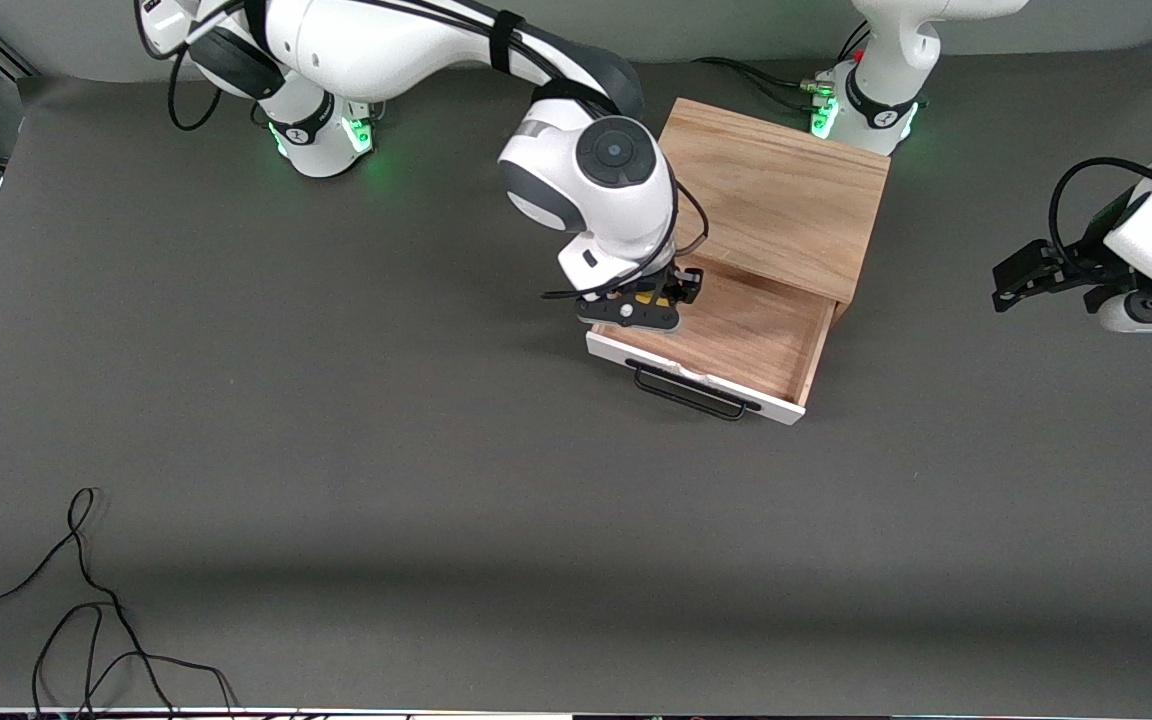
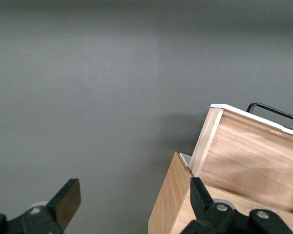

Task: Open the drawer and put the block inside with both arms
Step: 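Carry the cube over the open drawer with the right gripper and lower it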

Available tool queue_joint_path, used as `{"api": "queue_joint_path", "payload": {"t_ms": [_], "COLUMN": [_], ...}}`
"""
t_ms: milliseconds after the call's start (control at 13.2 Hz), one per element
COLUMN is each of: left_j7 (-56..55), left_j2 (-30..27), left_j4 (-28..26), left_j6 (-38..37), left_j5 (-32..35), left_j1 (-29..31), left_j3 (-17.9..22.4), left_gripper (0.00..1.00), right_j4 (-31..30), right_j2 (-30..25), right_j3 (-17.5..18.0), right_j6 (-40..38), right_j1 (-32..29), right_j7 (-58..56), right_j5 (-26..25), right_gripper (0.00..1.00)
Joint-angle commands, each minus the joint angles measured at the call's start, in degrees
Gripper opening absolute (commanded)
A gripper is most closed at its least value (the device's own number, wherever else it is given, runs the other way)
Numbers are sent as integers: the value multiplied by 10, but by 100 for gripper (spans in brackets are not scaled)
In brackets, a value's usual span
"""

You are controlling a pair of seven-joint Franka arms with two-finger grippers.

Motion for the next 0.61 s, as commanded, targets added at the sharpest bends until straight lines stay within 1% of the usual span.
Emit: {"api": "queue_joint_path", "payload": {"t_ms": [0, 76, 304, 532], "left_j7": [14, 16, 49, 50], "left_j2": [6, 7, 6, 6], "left_j4": [13, 13, 12, 12], "left_j6": [-12, -13, -19, -33], "left_j5": [1, 2, 9, 33], "left_j1": [-2, -2, -2, -2], "left_j3": [3, 3, 3, 2], "left_gripper": [100, 100, 100, 100], "right_j4": [28, 27, 26, 22], "right_j2": [39, 46, 58, 62], "right_j3": [-4, -4, -4, -4], "right_j6": [20, 21, 22, 22], "right_j1": [26, 29, 37, 38], "right_j7": [37, 41, 56, 57], "right_j5": [-32, -40, -42, -44], "right_gripper": [18, 20, 25, 31]}}
